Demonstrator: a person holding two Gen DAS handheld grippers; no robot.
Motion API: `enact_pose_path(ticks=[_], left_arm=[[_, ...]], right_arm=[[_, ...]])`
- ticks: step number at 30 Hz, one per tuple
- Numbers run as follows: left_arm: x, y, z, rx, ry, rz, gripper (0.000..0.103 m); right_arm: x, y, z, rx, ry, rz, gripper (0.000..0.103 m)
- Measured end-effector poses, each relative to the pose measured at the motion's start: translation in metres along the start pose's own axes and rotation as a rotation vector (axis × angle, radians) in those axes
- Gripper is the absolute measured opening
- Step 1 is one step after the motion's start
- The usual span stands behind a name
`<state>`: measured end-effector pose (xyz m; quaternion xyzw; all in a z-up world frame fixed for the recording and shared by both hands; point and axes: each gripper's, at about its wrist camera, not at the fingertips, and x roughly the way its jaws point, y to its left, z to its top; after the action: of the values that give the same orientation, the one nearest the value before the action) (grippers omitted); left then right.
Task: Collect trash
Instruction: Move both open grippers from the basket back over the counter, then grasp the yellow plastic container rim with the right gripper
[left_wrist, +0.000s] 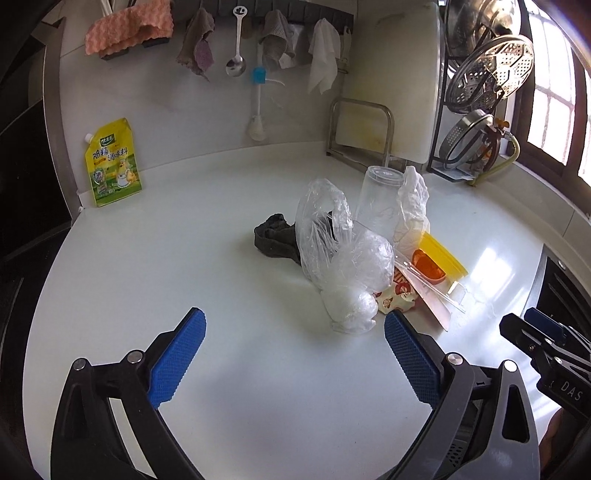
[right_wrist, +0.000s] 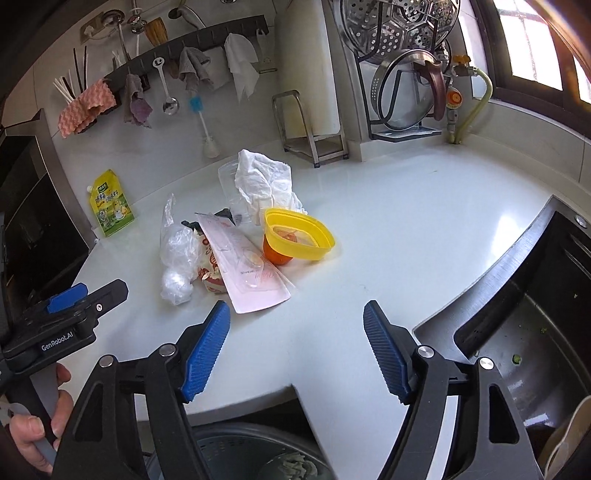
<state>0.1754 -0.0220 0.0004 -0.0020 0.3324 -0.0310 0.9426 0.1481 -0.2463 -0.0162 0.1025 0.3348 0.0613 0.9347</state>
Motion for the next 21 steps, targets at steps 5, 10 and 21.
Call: enact_pose_path(ticks=[5, 10, 21], left_arm=[[0.017, -0.003, 0.008, -0.004, 0.020, 0.003, 0.096], [0.027, -0.007, 0.012, 0.010, 0.031, 0.011, 0.096], [0.037, -0.012, 0.013, 0.030, 0.048, 0.023, 0.096]], right_arm=[[0.019, -0.004, 0.019, 0.035, 0.033, 0.034, 0.075], [0.040, -0.007, 0.037, 0.065, 0.078, 0.075, 0.077], [0.081, -0.009, 0.063, -0.027, 0.127, 0.021, 0.079]])
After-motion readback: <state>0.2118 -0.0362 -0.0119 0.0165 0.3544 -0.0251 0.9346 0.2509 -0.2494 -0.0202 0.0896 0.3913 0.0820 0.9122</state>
